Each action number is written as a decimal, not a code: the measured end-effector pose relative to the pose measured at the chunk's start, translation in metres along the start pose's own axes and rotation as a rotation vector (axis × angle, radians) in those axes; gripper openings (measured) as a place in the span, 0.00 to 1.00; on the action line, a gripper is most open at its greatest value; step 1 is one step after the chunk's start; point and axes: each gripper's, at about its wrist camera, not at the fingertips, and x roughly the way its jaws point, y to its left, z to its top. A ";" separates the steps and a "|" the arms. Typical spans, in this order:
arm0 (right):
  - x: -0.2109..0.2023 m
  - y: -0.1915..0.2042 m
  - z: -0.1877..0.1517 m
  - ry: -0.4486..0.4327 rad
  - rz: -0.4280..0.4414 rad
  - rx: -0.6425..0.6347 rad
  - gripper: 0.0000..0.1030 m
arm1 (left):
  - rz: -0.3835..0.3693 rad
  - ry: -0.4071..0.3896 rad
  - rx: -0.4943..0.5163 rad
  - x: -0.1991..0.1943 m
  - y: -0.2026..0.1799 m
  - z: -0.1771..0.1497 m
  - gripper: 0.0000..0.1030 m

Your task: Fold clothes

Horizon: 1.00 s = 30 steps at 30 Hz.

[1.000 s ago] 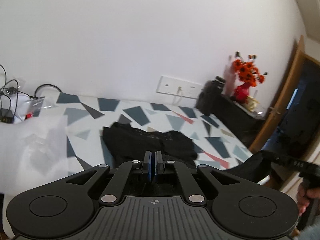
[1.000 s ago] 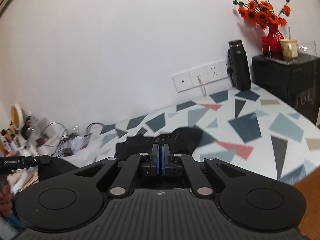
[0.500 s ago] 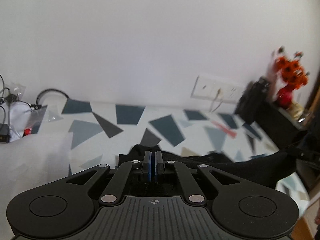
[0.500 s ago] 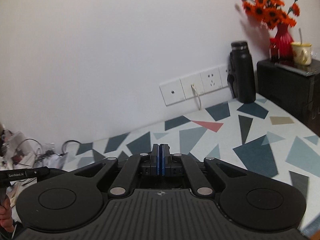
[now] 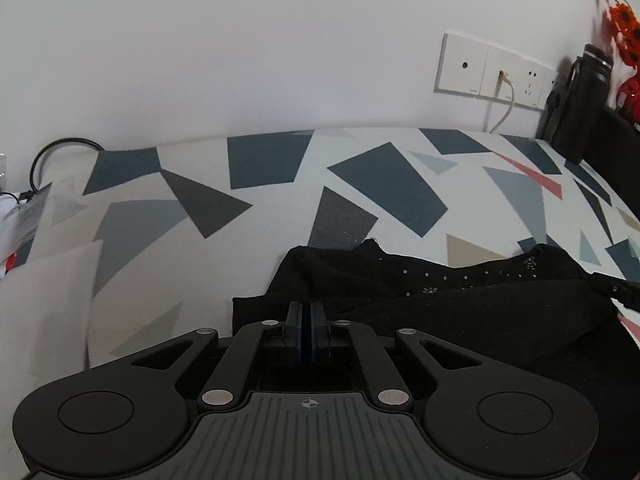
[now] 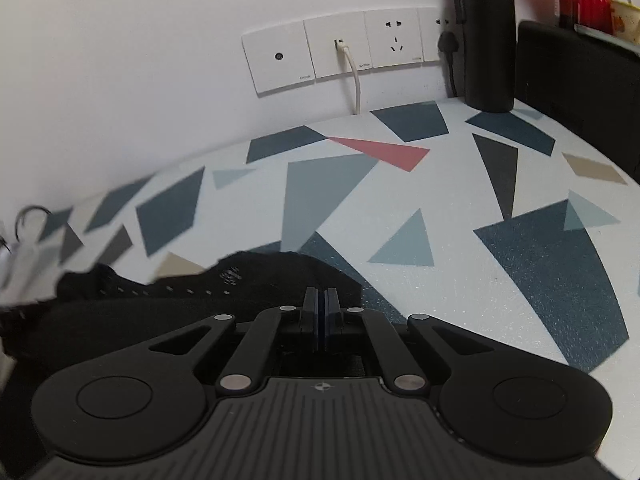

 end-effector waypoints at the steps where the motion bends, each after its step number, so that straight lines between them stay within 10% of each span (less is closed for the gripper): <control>1: -0.002 0.001 0.000 -0.004 -0.005 -0.009 0.04 | 0.007 0.003 -0.005 0.000 0.001 0.001 0.29; 4: -0.011 0.004 0.003 -0.015 -0.020 -0.031 0.19 | 0.007 -0.044 -0.008 -0.014 0.014 0.003 0.64; 7: -0.033 0.000 0.011 -0.029 -0.032 0.005 0.39 | -0.029 -0.081 -0.019 -0.040 0.030 0.007 0.55; 16: -0.066 0.030 -0.009 0.016 0.054 -0.171 0.40 | -0.148 0.020 0.109 -0.073 0.004 -0.041 0.30; 30: -0.019 0.031 -0.007 0.070 0.046 -0.211 0.41 | -0.079 0.045 0.146 -0.021 -0.026 -0.023 0.30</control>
